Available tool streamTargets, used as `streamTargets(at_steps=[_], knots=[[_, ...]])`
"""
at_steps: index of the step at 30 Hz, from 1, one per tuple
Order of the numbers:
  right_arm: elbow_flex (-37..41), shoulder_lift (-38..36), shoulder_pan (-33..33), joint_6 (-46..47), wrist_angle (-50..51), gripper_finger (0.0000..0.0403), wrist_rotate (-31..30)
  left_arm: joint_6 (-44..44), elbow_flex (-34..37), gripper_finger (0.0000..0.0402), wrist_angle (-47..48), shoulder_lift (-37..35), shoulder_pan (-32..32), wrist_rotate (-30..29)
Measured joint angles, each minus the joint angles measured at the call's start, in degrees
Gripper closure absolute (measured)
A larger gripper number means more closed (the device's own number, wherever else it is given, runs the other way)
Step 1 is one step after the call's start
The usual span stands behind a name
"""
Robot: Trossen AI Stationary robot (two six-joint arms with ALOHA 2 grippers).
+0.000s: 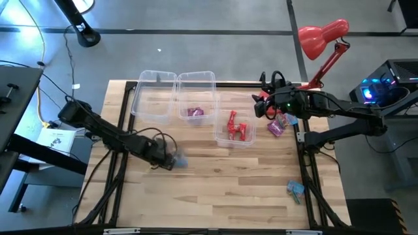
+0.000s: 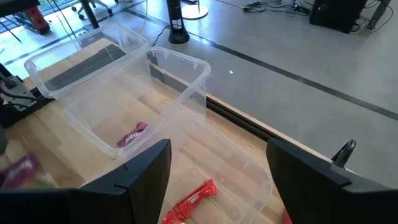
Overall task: Sort candy
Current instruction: Put the left violet candy into the top center transparent bin
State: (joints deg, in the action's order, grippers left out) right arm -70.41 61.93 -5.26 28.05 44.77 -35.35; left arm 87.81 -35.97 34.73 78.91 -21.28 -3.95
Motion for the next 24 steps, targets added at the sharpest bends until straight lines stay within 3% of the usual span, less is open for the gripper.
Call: streamTargets(at_steps=[4, 8, 15, 24], knots=[[0.00, 0.00, 0.00, 0.00, 0.00, 0.0144, 0.00, -0.01, -0.23, 0.0271, -9.49, -0.24, 0.61, -0.20], [0.00, 0.00, 0.00, 0.00, 0.04, 0.0144, 0.01, -2.15, -2.29, 0.0275, -11.29, -0.32, 1.74, -0.37], [0.00, 0.00, 0.00, -0.02, 0.32, 0.0144, 0.02, -15.08, -6.72, 0.0275, -5.30, -0.43, 3.32, -0.91], [0.00, 0.00, 0.00, 0.06, 1.53, 0.0144, 0.02, -27.93, -7.10, 0.0275, -1.45, -0.32, 1.99, -6.85]])
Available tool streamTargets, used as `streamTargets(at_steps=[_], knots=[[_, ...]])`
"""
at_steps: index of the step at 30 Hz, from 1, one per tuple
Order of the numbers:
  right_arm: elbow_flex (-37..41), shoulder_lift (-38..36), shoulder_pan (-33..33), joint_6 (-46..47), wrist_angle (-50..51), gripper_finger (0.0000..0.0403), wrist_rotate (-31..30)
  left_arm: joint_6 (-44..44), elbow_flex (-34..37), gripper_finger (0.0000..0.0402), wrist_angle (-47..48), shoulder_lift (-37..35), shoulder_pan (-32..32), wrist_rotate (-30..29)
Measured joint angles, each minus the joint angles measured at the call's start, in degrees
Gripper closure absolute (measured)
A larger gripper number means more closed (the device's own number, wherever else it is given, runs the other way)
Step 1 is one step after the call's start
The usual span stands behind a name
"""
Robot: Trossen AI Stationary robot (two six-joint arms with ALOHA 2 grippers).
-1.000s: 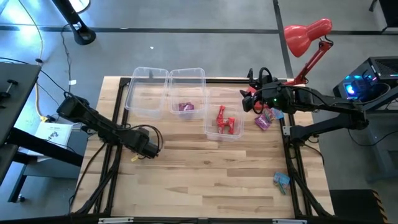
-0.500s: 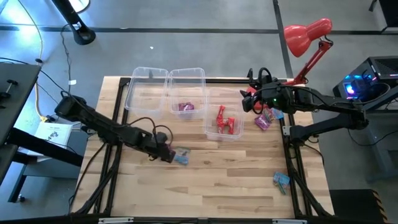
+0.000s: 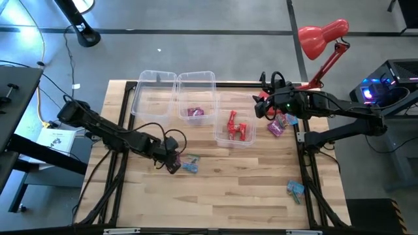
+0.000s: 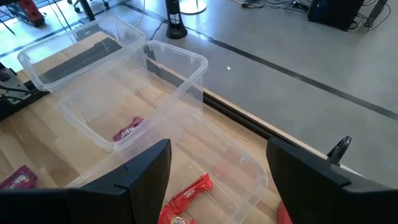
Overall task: Sort candy
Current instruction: Put the left violet candy into the top center transparent bin
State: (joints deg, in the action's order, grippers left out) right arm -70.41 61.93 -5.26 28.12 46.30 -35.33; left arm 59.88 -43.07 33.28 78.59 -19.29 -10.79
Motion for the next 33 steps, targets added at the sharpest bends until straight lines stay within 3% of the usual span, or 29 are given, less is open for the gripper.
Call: streamTargets(at_steps=[4, 10, 18, 25, 30, 33], knots=[[0.00, 0.00, 0.00, 0.11, 0.58, 0.0144, 0.00, -5.27, 0.00, 0.0261, -2.60, 0.00, 0.00, -0.86], [0.00, 0.00, 0.00, 0.13, 1.63, 0.0144, 0.00, -20.08, -0.02, 0.0207, -5.04, 0.10, 0.00, -1.09], [0.00, 0.00, 0.00, 0.43, 2.38, 0.0144, 0.00, -32.80, 0.20, 0.0138, 1.69, 0.57, -0.25, 3.02], [0.00, 0.01, 0.00, 1.67, 2.45, 0.0144, 0.00, -36.00, 2.74, 0.0124, -2.46, 2.73, 0.69, 2.96], [0.00, 0.72, 0.00, 1.88, 2.43, 0.0144, -0.24, -34.16, 3.45, 0.0124, -4.71, 6.62, 2.75, 2.85], [0.02, 1.31, 0.00, 1.88, 2.39, 0.0144, -0.22, -32.17, 3.23, 0.0124, -5.32, 10.31, 4.28, 5.68]])
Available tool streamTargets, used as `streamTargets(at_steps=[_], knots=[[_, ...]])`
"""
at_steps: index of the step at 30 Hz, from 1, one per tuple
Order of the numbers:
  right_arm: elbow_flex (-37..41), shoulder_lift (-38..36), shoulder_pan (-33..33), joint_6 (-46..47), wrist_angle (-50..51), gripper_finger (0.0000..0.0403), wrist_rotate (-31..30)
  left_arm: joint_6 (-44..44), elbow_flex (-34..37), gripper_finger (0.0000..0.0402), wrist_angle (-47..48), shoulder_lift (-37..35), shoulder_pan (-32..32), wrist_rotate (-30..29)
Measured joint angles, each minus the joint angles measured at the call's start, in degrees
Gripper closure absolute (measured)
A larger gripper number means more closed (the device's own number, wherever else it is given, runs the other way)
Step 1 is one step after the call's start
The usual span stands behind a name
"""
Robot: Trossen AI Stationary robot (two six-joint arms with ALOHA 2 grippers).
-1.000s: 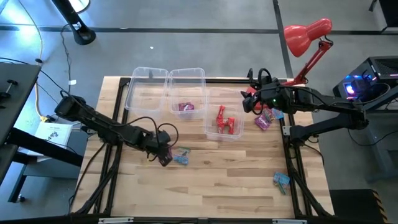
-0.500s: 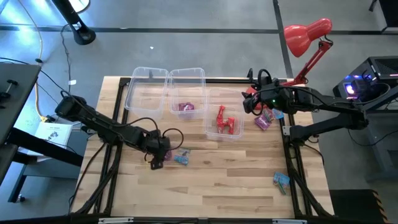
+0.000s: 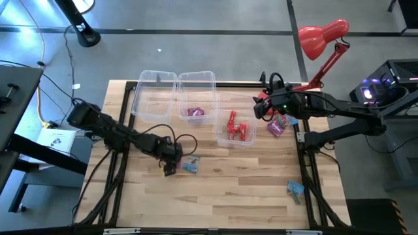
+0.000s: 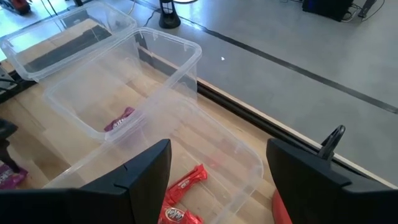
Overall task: Sort candy
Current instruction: Put the left violet candy into the top center transparent bin, then put the violet candy into the top center transparent bin
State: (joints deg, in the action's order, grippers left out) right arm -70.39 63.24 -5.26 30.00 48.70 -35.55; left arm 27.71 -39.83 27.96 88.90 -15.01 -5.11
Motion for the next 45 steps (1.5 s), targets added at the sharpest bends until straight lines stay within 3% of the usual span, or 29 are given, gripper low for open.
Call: streamTargets(at_steps=[4, 6, 14, 18, 22, 26, 28, 32, 35, 38, 41, 45], knots=[[0.02, 0.82, 0.00, 0.02, 0.25, 0.0144, 0.55, 0.34, -0.33, 0.0132, -0.48, 2.23, 0.25, 1.12], [0.02, 1.08, 0.00, 0.02, 0.42, 0.0144, 0.95, 0.55, -0.37, 0.0159, -0.20, 2.28, 0.03, 0.24], [0.02, 0.95, 0.00, -0.35, 0.40, 0.0144, 1.54, -2.23, -5.88, 0.0367, 4.12, -2.12, 0.15, -5.55], [0.02, 0.32, 0.00, -0.48, 0.35, 0.0144, 1.53, -5.65, -11.55, 0.0370, 7.38, -8.59, 0.14, -10.75], [0.02, -0.04, 0.00, -0.92, 0.34, 0.0144, 1.51, -16.11, -20.44, 0.0350, 8.17, -14.23, 0.48, -18.11], [0.02, 0.02, 0.00, -1.85, 0.00, 0.0144, 1.43, -28.52, -28.60, 0.0361, 6.94, -14.83, 3.50, -29.93], [0.02, 0.02, 0.00, -1.87, -0.25, 0.0144, 1.18, -33.98, -30.83, 0.0369, 4.57, -14.24, 7.01, -32.54], [0.00, 0.02, 0.00, -1.79, -0.27, 0.0144, 1.18, -40.97, -31.67, 0.0363, -1.55, -12.67, 15.60, -30.47], [0.00, 0.02, 0.00, -1.94, -0.51, 0.0144, 1.20, -41.14, -31.54, 0.0329, -1.70, -9.88, 21.96, -27.62], [0.00, 0.02, 0.00, -2.04, -0.49, 0.0144, 1.24, -37.05, -31.54, 0.0287, -1.36, -7.10, 26.86, -21.08], [0.00, -0.20, 0.00, -3.18, -0.72, 0.0144, 1.53, -32.77, -31.54, 0.0246, -1.56, -5.54, 28.42, -14.32], [0.00, -1.66, 0.00, -3.23, -1.10, 0.0144, 1.70, -32.63, -31.56, 0.0199, -1.95, -5.73, 28.04, -13.78]])
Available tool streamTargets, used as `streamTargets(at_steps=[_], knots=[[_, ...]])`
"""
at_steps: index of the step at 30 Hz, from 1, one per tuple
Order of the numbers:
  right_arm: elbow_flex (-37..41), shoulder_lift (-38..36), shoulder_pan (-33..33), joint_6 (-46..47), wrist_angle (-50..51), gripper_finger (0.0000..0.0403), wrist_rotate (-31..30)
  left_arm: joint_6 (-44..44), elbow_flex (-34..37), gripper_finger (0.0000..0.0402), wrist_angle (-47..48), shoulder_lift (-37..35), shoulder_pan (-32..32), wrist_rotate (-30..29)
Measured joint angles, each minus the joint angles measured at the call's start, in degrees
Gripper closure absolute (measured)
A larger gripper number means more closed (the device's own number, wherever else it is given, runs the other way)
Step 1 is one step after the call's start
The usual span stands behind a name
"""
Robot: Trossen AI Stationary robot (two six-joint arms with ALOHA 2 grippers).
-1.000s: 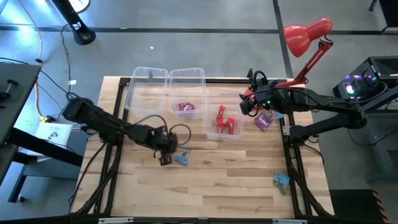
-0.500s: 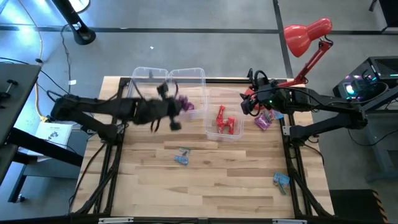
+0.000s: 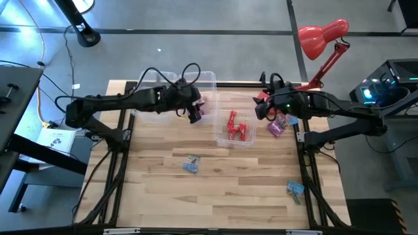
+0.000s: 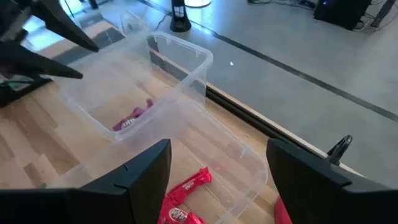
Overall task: Sort candy
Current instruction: Put the violet candy into the top center transparent bin
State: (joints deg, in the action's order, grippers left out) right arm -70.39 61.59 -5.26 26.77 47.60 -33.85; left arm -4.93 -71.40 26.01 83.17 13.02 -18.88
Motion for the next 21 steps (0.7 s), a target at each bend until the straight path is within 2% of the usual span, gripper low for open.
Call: streamTargets(at_steps=[4, 7, 10, 13, 17, 21], knots=[[-0.02, -2.38, 0.00, 0.17, 0.04, 0.0144, 2.72, 4.43, 0.00, 0.0166, -0.14, -2.33, -0.92, 0.48], [-0.04, -3.91, 0.00, 1.84, 0.93, 0.0144, 5.81, 9.06, 0.00, 0.0152, -0.23, -4.76, -1.81, 4.22], [-0.11, -4.27, 0.02, 7.71, 7.22, 0.0144, 9.61, 12.25, -0.01, 0.0150, 0.09, -6.67, -2.76, 7.42], [-0.09, -3.25, 0.44, 17.02, 19.01, 0.0144, 9.52, 13.41, -0.02, 0.0149, 0.48, -7.87, -3.60, 8.38], [-0.09, -1.19, 0.82, 36.97, 34.28, 0.0144, 6.02, 13.84, 0.22, 0.0149, 0.63, -8.42, -4.25, 8.53], [1.69, 1.25, 0.00, 46.47, 42.44, 0.0144, 12.50, 14.36, 0.37, 0.0149, 0.71, -8.47, -4.25, 8.52]])
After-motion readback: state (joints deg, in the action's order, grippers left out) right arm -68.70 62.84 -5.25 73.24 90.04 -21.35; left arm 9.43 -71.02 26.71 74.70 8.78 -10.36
